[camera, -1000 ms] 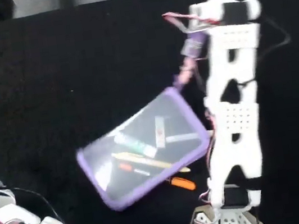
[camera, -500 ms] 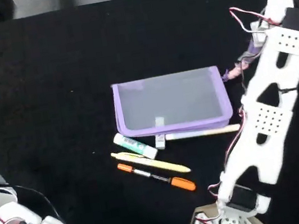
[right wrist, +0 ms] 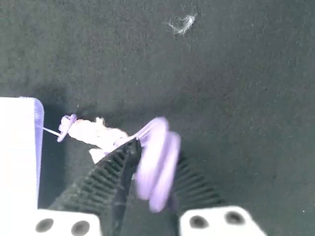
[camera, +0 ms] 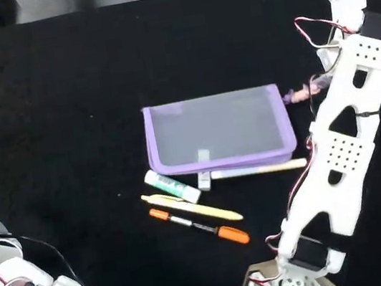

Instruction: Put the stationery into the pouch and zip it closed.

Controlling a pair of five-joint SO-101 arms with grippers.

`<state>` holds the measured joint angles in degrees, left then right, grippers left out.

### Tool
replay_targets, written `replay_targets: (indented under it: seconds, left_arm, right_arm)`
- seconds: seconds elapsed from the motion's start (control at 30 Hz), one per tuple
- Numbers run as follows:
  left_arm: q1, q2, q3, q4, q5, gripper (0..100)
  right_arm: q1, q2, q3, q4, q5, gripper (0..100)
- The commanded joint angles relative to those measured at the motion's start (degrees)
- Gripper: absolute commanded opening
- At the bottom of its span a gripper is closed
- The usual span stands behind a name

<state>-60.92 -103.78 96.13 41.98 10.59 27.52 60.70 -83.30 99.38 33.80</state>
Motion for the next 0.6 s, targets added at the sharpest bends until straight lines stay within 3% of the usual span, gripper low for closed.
replay_targets:
  seconds: [0.0, 0.1, 0.57]
  left_arm:
    - [0.57, -0.62, 1.27, 0.26, 0.35, 29]
    - [0.75, -0.62, 1.27, 0.26, 0.35, 29]
    - [0.48, -0.62, 1.27, 0.26, 0.35, 29]
  right_arm:
    - [0.62, -3.38, -0.4, 1.76, 0.88, 20.0]
    - [0.79, -6.02, -0.4, 1.76, 5.8, 24.7]
    - [-0.88, -14.46, 2.15, 1.85, 31.3, 25.0]
